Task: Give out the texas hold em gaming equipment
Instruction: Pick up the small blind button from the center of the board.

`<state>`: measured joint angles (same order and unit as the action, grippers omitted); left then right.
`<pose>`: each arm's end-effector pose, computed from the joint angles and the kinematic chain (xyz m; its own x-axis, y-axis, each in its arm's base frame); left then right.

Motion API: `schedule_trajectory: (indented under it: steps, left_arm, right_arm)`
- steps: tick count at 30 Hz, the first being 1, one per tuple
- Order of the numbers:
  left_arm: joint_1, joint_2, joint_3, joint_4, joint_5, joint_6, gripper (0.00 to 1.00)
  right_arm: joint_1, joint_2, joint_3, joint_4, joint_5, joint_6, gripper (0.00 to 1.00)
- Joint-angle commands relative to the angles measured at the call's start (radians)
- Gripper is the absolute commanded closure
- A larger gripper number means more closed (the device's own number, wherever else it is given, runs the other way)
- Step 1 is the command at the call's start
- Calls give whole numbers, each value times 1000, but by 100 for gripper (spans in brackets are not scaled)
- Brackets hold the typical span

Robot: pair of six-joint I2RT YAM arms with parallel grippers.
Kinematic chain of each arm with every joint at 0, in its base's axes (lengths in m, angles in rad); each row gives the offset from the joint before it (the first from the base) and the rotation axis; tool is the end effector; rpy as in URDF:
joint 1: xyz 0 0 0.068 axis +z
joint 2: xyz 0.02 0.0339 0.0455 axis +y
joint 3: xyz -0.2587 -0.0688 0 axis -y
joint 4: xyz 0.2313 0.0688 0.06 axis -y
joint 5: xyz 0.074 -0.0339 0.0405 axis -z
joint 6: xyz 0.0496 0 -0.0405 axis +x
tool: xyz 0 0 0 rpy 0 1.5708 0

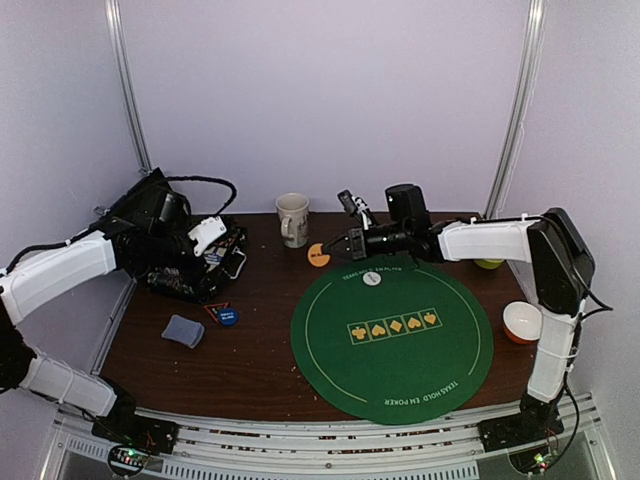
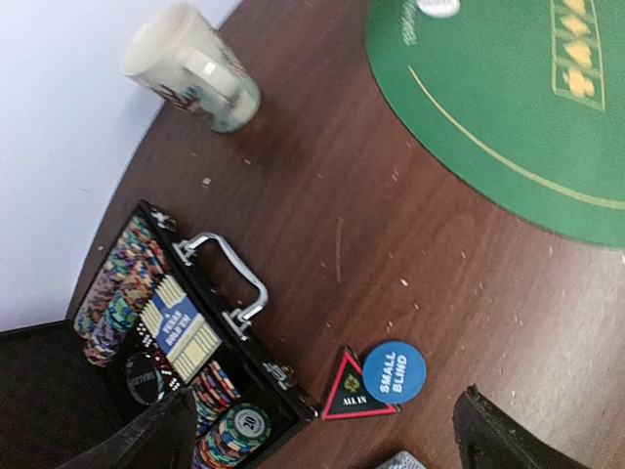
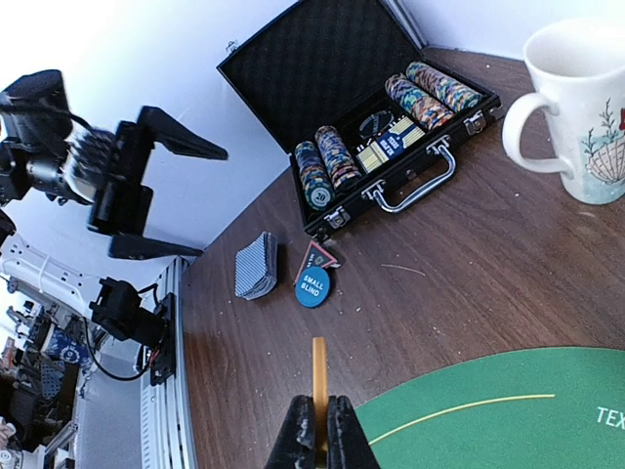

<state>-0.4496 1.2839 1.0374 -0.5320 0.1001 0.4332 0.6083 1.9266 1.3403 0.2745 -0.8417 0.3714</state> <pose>0.2442 -0.1234 0.2768 -0.3656 0.6402 -0.6757 0.7161 0.6572 0.2352 0.3382 0.2806 0.2452 -0.5841 -0.1122 -0.8039 -0.8062 0.1951 0.5586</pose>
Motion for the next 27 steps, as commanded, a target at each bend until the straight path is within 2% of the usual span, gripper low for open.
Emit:
schedule_trajectory:
  steps: [1, 5, 11, 18, 27]
  left_arm:
    - [-11, 85, 15, -158, -1, 362, 4]
    - [-12, 216, 106, -199, 58, 437, 2]
    - [-2, 347, 160, -233, 142, 569, 2]
    - [27, 494, 233, -294, 161, 558, 2]
    - [26, 542, 208, -297, 133, 556, 3]
  right_arm:
    - [-2, -70, -45, -97, 8, -109, 100]
    - [-7, -82, -69, -110, 7, -132, 100]
    - [-8, -100, -135, -40, -7, -103, 100]
    - [-19, -137, -202, 5, -28, -91, 100]
    - [-30, -139, -249, 60, -46, -51, 100]
